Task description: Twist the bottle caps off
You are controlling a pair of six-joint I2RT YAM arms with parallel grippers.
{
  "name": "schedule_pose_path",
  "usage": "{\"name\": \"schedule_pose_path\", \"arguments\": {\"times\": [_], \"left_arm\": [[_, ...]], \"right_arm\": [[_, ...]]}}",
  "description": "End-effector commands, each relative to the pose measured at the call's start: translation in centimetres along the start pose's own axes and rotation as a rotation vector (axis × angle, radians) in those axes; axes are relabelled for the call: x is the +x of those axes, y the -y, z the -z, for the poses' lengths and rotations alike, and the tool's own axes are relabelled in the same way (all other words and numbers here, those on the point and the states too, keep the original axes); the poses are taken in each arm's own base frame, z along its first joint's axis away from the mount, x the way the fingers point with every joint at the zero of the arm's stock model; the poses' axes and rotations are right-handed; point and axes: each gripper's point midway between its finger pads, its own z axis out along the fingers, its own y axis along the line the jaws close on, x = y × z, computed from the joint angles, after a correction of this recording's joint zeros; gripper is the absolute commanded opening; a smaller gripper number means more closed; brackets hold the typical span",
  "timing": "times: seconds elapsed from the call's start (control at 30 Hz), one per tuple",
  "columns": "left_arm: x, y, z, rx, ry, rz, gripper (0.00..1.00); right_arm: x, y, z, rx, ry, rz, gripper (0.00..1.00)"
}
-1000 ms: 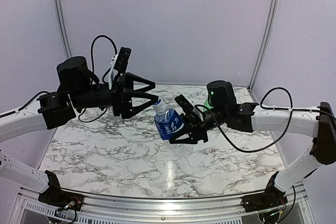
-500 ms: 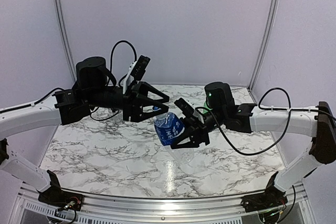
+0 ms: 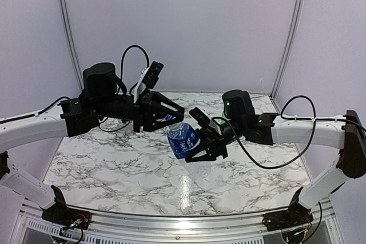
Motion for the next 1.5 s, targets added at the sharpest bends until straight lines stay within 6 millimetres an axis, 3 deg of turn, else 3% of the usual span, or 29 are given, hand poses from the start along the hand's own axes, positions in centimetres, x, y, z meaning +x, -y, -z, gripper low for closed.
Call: {"name": "schedule_pose_path", "arguments": {"times": [0.0,0.27,0.4,0.47,0.77,0.93,1.03,1.47], "left_arm": [[0.3,-0.3,0.1,-0.008,0.012,-0.016,0.36],[0.4,-0.6,0.3,-0.036,0.017,-0.015,0.3],[0.1,-1.4,0.6,-0.096,0.033,-0.001,0.18],[-0.2,-2.4,0.9,-0.165,0.054,0.036,0.09],[-1.3,-7.4,3.7,-0.671,0.273,0.293,0.06],[-1.0,-8.2,4.1,-0.764,0.311,0.369,0.04],[-1.2,-8.3,3.9,-0.765,0.309,0.361,0.13],[-2.8,-7.1,3.5,-0.624,0.266,0.28,0.72]], "right_arm": [[-1.9,0.2,0.0,0.013,0.017,0.047,0.34],[-1.8,0.7,0.1,0.044,0.015,0.042,0.33],[-1.9,2.0,0.5,0.128,0.013,0.039,0.31],[-2.2,3.1,1.0,0.209,0.013,0.039,0.31],[-2.9,8.7,4.3,0.62,-0.002,0.056,0.3],[-3.0,9.4,5.0,0.682,0.003,0.056,0.3],[-2.9,9.1,4.6,0.656,0.001,0.053,0.3],[-2.3,6.5,2.7,0.453,0.009,0.069,0.3]]}}
